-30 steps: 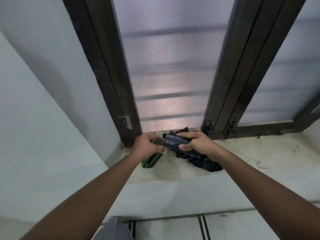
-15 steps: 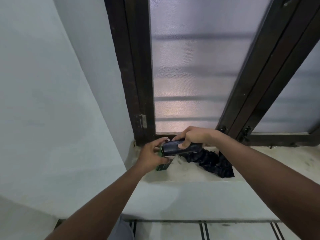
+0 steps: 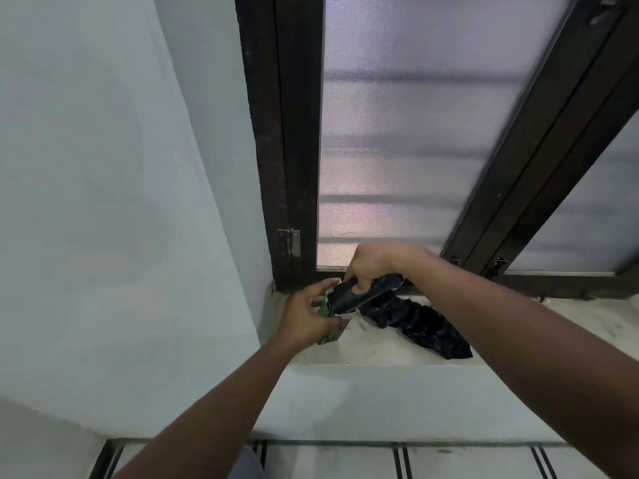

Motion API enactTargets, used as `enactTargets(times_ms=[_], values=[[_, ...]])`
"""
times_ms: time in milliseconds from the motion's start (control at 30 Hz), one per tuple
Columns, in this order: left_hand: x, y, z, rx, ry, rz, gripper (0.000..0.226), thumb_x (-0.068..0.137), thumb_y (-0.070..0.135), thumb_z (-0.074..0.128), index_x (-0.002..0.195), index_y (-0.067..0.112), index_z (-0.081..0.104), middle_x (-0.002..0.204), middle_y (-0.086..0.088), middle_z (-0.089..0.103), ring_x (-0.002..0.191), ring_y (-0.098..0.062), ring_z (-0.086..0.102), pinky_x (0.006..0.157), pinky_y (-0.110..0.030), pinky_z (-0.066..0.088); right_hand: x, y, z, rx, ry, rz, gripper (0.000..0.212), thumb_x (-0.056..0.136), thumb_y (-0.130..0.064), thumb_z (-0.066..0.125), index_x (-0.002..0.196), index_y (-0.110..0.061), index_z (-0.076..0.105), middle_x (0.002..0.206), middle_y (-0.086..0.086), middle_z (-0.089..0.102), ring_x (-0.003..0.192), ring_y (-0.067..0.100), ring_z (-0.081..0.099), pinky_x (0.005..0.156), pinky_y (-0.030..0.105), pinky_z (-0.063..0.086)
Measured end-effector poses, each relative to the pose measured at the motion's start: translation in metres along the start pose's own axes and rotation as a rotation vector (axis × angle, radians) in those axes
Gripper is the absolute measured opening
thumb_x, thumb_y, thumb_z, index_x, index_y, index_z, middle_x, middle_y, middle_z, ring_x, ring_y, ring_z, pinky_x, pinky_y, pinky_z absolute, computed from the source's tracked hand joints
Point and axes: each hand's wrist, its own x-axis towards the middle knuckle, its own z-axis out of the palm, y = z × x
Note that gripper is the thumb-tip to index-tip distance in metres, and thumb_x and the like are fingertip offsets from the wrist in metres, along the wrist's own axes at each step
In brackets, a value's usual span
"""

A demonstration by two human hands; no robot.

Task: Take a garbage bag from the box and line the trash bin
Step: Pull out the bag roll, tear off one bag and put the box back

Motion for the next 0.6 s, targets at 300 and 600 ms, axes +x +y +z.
enactTargets(times_ms=[300,600], values=[[0.002,0.001,0.005,-0.069,0.032,-0.007,0.092,0.068,0.011,0.093,0.149,0.031,0.053,0.13,0.009,0.067,0.117,-0.015,0.062,0.086,-0.03,0.054,-0.004,-0.045,0.008,-0.281,0.255,0.081,0.007,0.086,-0.024,0.051,0.091,-0.023,0.057,0.077,-0.003,0.051,0.078,0.021,0.06,0.073,0.032,0.056],[0.003,-0.005,0.002,-0.136,0.015,-0.053,0.093,0.066,0.001,0.091,0.143,0.034,0.051,0.129,0.01,0.066,0.122,-0.015,0.06,0.091,-0.035,0.06,0.004,-0.037,0.007,-0.026,0.17,0.017,0.056,0.065,-0.036,0.084,0.119,-0.033,0.073,0.11,-0.002,0.069,0.095,0.022,0.066,0.081,0.035,0.061]])
